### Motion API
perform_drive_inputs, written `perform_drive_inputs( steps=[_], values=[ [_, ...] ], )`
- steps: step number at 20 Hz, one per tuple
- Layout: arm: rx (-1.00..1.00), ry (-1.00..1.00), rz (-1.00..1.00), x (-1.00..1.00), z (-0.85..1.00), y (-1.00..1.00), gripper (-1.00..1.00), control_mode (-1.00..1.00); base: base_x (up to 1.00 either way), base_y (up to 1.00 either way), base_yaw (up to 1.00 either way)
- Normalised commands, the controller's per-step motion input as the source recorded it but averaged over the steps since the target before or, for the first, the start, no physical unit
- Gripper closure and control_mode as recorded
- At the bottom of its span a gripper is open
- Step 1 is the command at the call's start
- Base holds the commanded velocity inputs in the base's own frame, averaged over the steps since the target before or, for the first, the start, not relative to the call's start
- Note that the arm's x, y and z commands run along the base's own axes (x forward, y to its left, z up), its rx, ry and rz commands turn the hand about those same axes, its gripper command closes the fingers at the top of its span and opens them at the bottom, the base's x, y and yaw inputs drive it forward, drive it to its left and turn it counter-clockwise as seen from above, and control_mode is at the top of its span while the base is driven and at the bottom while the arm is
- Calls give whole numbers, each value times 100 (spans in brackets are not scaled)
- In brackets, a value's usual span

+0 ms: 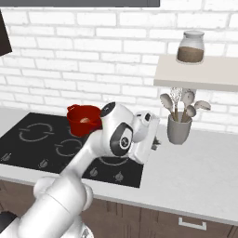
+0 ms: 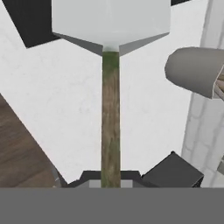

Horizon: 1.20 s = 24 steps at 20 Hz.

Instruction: Put the onion and garlic in the pot. Retrieve the spatula and lightly stir the vegetables in the pot.

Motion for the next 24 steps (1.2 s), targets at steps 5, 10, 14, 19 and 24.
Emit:
perform_drive_inputs(
  steps=[5, 10, 14, 19, 24],
  values=[
    [-16, 14, 4, 53, 100, 100, 100, -100, 0, 0, 0],
    [-7, 30, 3, 55, 100, 100, 100, -100, 0, 0, 0],
    [0, 24, 2, 61, 100, 100, 100, -100, 0, 0, 0],
    [-4, 13, 5, 91, 75, 100, 100, -100, 0, 0, 0],
    [-17, 2, 14, 100, -61, 92, 100, -100, 0, 0, 0]
  ],
)
